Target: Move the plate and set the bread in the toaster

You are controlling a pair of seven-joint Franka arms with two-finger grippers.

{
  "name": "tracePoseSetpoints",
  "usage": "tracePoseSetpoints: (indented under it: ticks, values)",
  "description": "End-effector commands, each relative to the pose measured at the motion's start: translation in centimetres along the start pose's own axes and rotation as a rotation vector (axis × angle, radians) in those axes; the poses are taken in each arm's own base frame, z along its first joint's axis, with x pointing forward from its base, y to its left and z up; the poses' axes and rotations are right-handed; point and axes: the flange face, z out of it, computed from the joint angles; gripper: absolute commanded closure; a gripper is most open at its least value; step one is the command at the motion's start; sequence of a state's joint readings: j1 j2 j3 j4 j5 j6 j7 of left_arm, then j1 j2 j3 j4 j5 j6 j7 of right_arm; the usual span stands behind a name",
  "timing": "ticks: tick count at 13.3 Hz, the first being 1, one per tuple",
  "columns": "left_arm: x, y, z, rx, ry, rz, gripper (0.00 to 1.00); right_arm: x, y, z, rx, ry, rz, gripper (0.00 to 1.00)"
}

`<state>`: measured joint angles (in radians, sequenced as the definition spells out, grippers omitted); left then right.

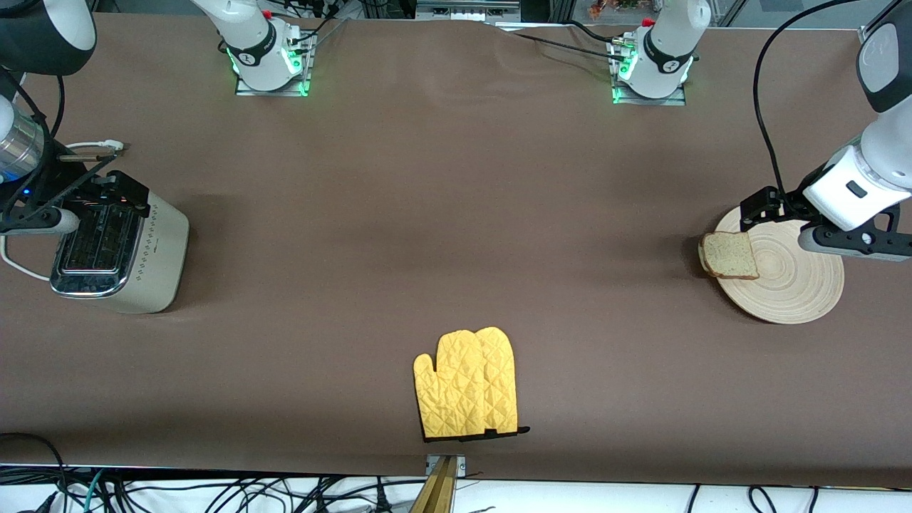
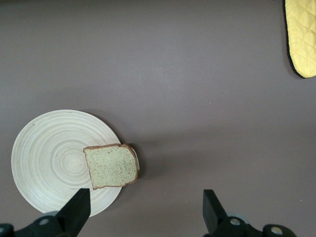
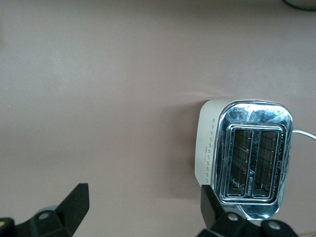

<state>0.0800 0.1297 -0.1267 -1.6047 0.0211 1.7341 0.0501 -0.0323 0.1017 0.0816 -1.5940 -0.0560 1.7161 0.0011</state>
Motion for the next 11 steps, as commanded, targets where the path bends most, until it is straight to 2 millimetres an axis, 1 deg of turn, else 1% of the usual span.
tracePoseSetpoints:
  ticks: [1,7,9,11]
  values:
    - [0.28,-0.77,-0.89,-0.018,0.014,-0.002,0.0,0.17,0.05,-0.28,0.001,-0.002,-0.002,0.0]
    - [0.33,-0.73,-0.87,-0.013,0.013,0.0,0.0,0.26,0.24,-0.23,0.0,0.002,-0.002,0.0]
    - [0.31,-1.01,-0.87,-0.013,0.013,-0.004,0.0,0.27,0.14,-0.24,0.001,0.002,0.0,0.0]
    - [0.33,-0.7,-0.75,-0.008,0.008,-0.008,0.0,0.23,0.14,-0.33,0.001,0.004,0.0,0.0]
